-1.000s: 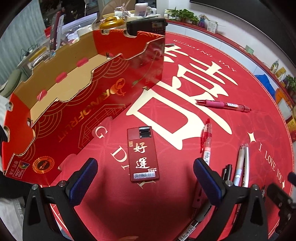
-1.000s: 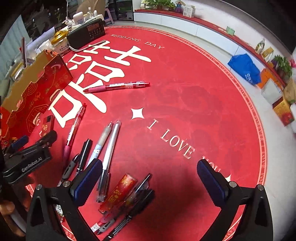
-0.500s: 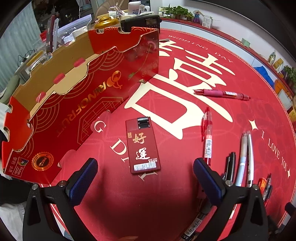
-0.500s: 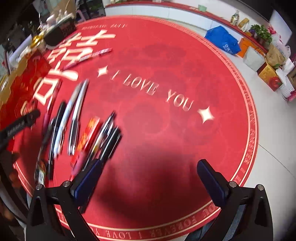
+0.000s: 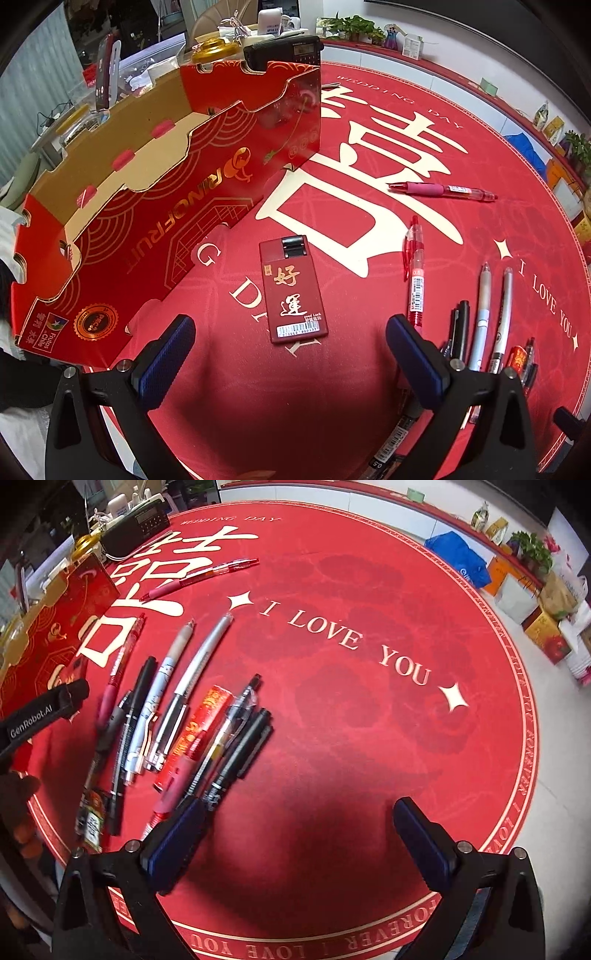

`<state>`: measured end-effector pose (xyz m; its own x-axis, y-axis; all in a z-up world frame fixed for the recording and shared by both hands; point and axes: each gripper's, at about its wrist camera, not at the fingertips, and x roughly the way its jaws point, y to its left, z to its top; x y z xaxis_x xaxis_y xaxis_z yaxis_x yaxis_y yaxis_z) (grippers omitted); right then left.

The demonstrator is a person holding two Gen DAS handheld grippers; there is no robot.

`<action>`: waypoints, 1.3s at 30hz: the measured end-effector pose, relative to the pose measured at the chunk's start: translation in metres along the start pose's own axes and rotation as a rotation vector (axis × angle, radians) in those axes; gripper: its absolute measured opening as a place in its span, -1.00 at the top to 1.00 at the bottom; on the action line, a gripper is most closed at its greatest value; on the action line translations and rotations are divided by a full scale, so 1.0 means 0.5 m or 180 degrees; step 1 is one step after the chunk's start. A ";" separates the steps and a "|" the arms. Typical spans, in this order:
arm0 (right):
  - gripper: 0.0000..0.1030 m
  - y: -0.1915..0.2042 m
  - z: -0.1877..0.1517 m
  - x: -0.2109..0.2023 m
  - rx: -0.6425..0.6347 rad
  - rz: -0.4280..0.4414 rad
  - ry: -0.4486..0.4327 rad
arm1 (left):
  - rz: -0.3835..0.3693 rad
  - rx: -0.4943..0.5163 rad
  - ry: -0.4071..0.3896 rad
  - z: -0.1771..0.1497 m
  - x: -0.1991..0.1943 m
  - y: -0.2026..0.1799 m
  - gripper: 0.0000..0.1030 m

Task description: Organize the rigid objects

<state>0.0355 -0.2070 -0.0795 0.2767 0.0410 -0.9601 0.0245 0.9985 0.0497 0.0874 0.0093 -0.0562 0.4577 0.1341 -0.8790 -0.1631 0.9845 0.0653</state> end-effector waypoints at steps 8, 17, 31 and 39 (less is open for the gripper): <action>-1.00 -0.010 -0.014 0.001 -0.0187 -0.0268 -0.0009 | -0.0022 -0.0010 0.0055 -0.008 0.008 -0.007 -1.00; -1.00 0.024 -0.007 0.013 -0.0341 -0.0108 -0.0028 | -0.0056 -0.0014 0.0082 -0.011 0.008 -0.012 -1.00; -1.00 0.025 -0.046 0.017 -0.0803 0.0115 0.0057 | -0.0089 -0.0162 0.0166 -0.002 0.029 -0.017 -1.00; -1.00 0.019 -0.074 0.009 -0.0887 0.0149 0.0030 | -0.0149 -0.0243 0.0214 -0.004 0.048 -0.008 -1.00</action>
<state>0.0014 -0.1961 -0.0935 0.2623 0.0863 -0.9611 -0.2535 0.9672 0.0176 0.0971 0.0082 -0.0784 0.4071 0.0778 -0.9100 -0.2103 0.9776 -0.0105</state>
